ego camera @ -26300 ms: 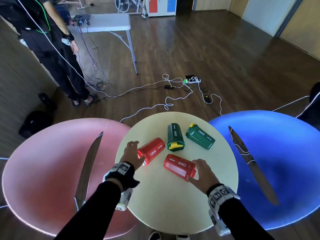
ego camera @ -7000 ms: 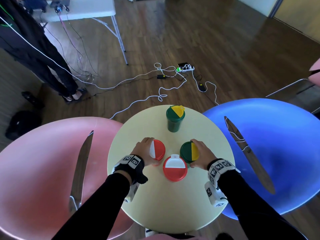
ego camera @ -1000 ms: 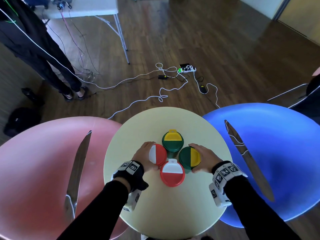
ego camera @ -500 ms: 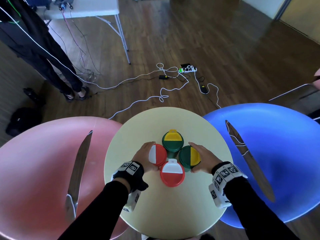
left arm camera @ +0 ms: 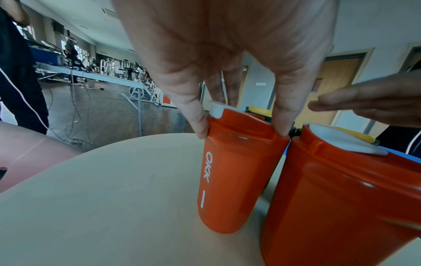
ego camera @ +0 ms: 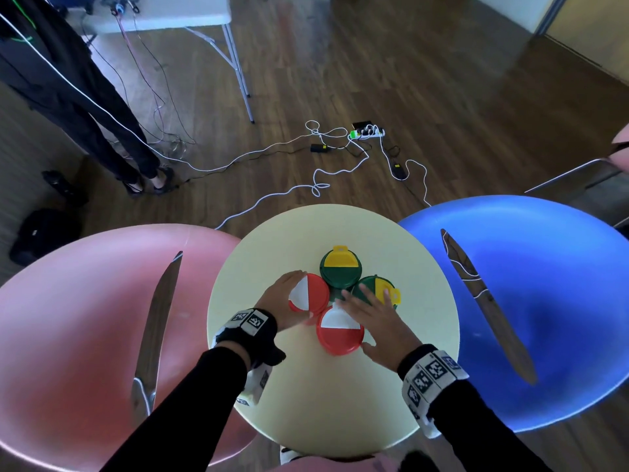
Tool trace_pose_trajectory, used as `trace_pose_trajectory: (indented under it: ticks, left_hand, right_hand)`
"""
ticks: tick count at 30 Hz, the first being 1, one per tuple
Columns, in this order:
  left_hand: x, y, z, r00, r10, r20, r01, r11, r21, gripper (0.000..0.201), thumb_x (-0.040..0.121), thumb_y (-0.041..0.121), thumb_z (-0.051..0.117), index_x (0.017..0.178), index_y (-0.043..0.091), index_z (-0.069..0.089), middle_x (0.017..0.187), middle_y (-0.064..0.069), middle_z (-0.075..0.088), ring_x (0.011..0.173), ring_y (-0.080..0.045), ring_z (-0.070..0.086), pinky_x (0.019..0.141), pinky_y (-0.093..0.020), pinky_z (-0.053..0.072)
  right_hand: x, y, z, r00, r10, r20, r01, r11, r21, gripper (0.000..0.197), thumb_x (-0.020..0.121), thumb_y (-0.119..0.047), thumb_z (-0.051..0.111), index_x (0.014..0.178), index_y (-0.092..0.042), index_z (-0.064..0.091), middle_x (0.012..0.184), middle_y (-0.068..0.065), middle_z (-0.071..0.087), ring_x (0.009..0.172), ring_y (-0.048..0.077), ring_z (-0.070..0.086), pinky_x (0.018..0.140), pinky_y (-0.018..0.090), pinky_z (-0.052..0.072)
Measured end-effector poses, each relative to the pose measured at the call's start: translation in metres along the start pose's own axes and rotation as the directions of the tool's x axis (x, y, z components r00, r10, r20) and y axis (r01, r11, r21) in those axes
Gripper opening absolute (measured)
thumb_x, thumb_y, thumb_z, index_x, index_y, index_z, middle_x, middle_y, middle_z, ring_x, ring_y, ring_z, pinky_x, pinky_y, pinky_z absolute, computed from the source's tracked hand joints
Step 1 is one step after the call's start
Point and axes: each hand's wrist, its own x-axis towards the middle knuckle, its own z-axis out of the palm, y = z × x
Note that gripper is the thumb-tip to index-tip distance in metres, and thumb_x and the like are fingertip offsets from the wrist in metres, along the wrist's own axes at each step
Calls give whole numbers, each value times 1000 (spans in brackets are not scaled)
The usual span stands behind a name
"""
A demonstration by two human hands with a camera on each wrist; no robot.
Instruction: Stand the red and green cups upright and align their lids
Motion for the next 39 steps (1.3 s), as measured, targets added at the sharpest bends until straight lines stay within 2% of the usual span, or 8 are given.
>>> trace_pose_trajectory:
  ticks: [3,9,15,20,24,29,34,39]
  left_hand:
    - [0,0,0,1000,4,-10,-4,999,34,84,74,23,75,144,17,30,150,1,30,131,-21,39,107,-28,32]
    - [3,0,-1,1000,-25,9,24,996,88,84,76,25,74,145,19,27,150,2,30,131,-21,39,107,-28,31]
    - [5,-3,0,1000,-25,4,25,997,74,84,74,26,75,144,21,29,149,2,32,133,-19,37,109,-32,32]
    - [6,-5,1,1000,-23,0,23,997,79,84,74,27,75,144,21,29,149,3,31,134,-18,35,109,-32,31]
    - [5,-6,1,1000,-26,-1,26,997,74,84,74,28,75,144,23,29,149,4,32,132,-18,37,109,-33,32]
    - [2,-4,0,1000,-30,1,30,997,73,83,74,28,74,144,23,29,148,5,32,132,-19,37,109,-34,33]
    - [1,-1,-1,1000,-30,-1,30,995,91,83,74,29,74,144,22,29,148,4,34,130,-20,39,107,-33,33]
    - [-1,2,-2,999,-33,0,33,995,99,83,75,28,74,144,23,27,146,4,35,127,-21,42,105,-31,34]
  right_hand:
    - [-1,-3,10,997,-72,14,73,992,-101,94,57,-18,78,141,-21,37,147,0,40,137,36,32,100,65,13]
    - [-4,-7,12,991,-13,-130,-6,989,-145,92,31,-49,85,114,-18,59,107,4,64,106,26,63,95,62,30]
    - [-11,-13,18,987,50,-156,-68,991,-113,104,36,-38,77,132,-19,41,118,4,53,115,25,35,105,58,15]
    - [-11,-13,21,970,7,-242,-38,992,-122,91,31,-32,77,118,-17,54,109,2,60,106,22,42,100,63,29]
    - [-10,-17,19,966,111,-233,-138,985,-105,84,33,-56,80,102,-12,62,91,5,58,95,23,50,94,59,44]
    - [-15,-14,21,989,38,-143,-40,999,-7,92,47,-33,78,131,-11,48,137,9,48,126,26,47,108,56,20]
    - [-18,-16,22,990,13,-143,-14,1000,-2,84,37,-30,82,115,-12,61,125,8,60,109,25,62,96,57,41]
    - [-17,-26,21,974,164,-154,-172,984,-40,80,36,-60,79,100,-13,67,103,7,66,86,25,66,80,40,55]
